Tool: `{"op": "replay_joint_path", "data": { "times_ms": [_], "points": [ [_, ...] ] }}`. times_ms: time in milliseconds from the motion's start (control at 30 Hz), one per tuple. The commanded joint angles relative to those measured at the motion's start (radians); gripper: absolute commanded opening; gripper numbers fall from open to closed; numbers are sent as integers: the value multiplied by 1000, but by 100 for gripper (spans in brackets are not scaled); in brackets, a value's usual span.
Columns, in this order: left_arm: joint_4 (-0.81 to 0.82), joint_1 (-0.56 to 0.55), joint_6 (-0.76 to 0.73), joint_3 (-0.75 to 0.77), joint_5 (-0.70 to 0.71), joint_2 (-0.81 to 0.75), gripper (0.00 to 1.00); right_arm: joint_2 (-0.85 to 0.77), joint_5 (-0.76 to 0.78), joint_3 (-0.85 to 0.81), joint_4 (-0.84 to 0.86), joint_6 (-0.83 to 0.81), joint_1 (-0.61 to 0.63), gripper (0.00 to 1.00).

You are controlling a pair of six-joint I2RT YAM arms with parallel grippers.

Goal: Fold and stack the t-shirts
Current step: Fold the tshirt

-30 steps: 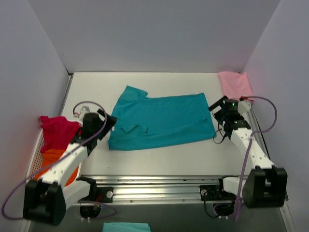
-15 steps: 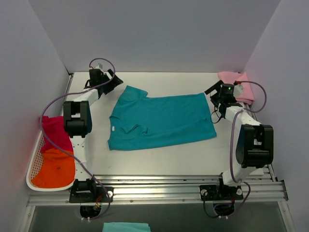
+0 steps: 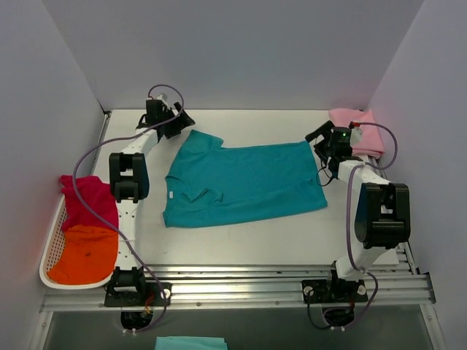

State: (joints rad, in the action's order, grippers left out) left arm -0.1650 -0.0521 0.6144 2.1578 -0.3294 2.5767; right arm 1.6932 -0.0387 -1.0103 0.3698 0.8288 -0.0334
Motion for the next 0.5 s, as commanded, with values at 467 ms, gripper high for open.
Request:
{"op": "replay_joint_path", "data": {
  "times_ms": [467],
  "points": [
    [-77, -51, -19, 17, 30, 36, 93, 31, -18, -16, 44, -3, -10, 99]
  ]
}}
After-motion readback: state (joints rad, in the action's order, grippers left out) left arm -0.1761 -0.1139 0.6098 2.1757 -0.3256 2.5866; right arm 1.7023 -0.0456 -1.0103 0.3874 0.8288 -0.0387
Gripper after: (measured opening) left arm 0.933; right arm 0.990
